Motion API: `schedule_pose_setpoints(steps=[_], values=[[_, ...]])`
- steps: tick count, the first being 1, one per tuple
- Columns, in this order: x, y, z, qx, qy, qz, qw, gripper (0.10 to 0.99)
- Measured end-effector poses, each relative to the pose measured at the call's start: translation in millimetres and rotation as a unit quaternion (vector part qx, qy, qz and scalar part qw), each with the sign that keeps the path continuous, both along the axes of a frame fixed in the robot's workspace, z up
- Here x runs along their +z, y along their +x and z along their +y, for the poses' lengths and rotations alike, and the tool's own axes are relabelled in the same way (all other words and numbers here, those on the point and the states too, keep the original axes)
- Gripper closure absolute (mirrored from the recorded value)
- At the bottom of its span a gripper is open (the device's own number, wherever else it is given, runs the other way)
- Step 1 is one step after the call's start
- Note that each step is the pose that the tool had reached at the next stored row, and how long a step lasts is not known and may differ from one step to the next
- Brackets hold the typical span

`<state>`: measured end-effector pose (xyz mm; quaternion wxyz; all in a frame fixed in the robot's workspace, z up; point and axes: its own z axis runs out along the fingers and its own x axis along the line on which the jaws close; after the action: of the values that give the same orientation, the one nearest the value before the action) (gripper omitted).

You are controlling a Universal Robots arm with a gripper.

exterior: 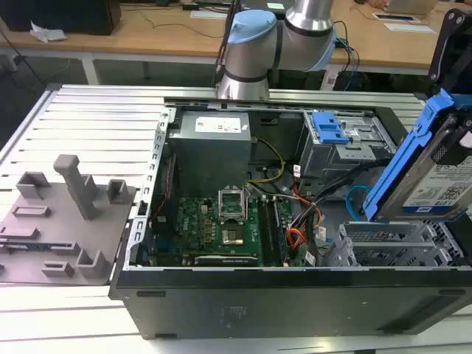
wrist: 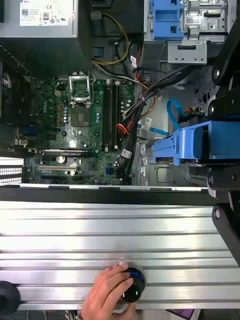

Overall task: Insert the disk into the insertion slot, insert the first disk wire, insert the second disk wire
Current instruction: 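Insert the disk into the insertion slot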

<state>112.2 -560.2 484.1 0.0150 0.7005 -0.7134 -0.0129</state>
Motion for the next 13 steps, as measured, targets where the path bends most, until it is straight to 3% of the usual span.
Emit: schedule_pose_setpoints(steps=[8, 13], values=[[-20.8, 0.0, 0.0, 0.0, 0.0, 0.0, 1.0, 0.722], [-42.3, -2.5, 1.1, 0.0, 0.0001, 0.0, 1.0, 0.722]])
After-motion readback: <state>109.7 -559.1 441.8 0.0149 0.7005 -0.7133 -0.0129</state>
